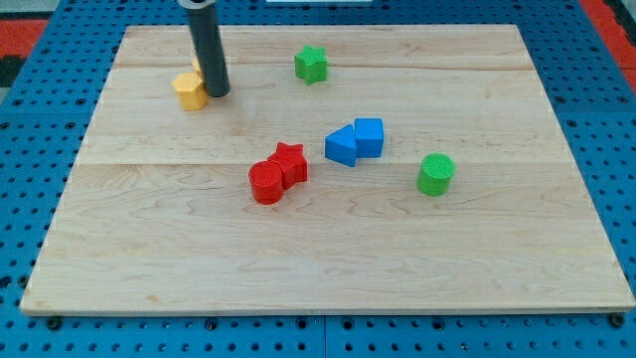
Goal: Push the green star to the blue cube
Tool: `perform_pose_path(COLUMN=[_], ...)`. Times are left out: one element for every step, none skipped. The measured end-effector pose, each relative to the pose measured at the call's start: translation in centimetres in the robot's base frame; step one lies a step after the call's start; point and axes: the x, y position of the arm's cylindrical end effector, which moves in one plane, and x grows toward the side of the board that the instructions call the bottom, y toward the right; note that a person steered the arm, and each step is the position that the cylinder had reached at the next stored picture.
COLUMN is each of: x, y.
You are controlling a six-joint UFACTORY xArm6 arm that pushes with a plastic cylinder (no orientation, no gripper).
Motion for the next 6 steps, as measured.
perform_pose_path(x=[0.5, -2.6, -7.6, -5.7, 1.5, -3.3], y=[12.3, 6.5, 4.2, 14.9, 21.2, 16.1])
